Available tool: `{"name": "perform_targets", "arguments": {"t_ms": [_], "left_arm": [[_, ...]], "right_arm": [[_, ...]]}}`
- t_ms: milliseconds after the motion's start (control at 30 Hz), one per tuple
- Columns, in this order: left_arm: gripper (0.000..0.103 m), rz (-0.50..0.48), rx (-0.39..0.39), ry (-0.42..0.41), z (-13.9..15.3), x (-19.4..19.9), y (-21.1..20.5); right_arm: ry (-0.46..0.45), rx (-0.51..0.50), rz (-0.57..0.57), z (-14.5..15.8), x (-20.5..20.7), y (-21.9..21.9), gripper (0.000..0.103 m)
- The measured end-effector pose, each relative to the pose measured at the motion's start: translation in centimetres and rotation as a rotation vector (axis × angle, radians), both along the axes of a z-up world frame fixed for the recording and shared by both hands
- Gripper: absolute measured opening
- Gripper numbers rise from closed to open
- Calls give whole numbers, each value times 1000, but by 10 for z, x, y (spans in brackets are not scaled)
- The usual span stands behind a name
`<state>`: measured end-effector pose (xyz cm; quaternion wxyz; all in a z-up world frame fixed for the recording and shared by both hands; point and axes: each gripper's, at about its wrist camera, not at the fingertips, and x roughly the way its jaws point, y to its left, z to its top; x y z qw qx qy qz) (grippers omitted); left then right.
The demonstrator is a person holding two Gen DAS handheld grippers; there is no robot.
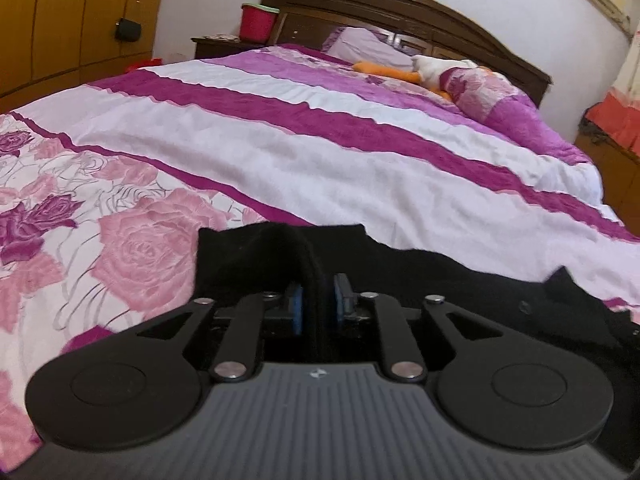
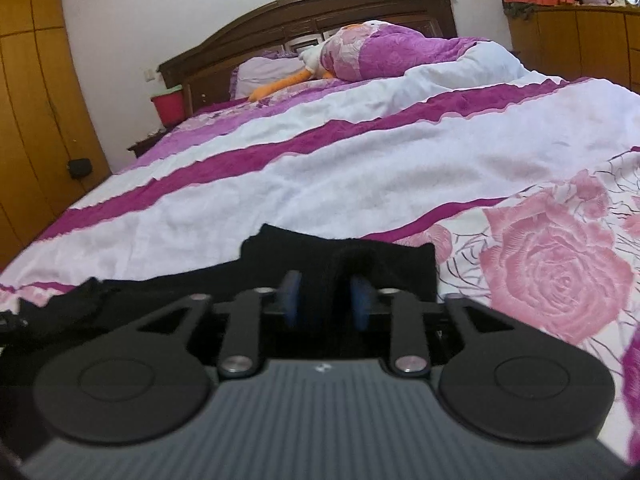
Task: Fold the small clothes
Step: 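Grasp the cardigan hem with the left gripper while the right gripper grasps it too, then lift the hem with both grippers and fold it toward the collar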
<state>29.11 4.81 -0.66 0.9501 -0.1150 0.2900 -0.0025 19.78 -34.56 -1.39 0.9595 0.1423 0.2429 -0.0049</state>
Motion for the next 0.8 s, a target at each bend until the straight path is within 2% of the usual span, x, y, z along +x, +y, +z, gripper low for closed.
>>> {"name": "perform_targets", "arguments": {"t_ms": [67,133,233,367,433,533,800], "left_arm": [[32,-22,-20,-4,3,-15,4],[32,-52,-22,-1,5,-28,5],[32,-96,7,-3,6,-47,2],[32,-197,75,-10,0,-55,-14],[32,-212,108,-17,-4,-49,-20],[32,-213,96,-29,-6,-30,-22],[32,-88,75,-83,6,30,-10]], "right_arm": [[4,-3,27,3,-11,-1,38],[8,-24,60,6,-22,-1,38],[7,-80,115,7,-39,5,38],[10,-207,208,1,-50,22,36],[4,-272,234,-2,-46,31,36],[-3,-271,236,-1,-32,32,36],[-58,-272,169,11,15,28,33]]}}
